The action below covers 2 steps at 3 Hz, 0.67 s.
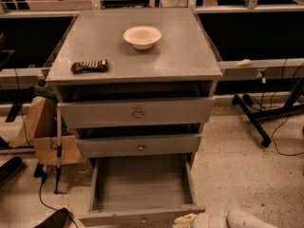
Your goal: Close bottom drawer
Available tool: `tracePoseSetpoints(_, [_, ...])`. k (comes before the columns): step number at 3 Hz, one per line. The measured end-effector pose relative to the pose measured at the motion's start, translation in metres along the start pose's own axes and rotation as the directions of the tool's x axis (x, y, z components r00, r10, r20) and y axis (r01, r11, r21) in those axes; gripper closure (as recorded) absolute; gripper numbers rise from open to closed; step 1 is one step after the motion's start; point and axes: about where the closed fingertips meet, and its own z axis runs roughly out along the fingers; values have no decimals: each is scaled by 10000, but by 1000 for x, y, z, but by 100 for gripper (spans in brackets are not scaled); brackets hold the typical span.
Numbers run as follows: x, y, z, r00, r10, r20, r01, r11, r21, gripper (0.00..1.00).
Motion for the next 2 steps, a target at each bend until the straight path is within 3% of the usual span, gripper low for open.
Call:
tracePoseSetpoints(1, [17, -10, 44, 9993, 332, -154, -328, 9992, 240, 87])
tracePoseSetpoints(2, [29, -29, 84, 9950, 782, -620, -719, 9926, 981, 100])
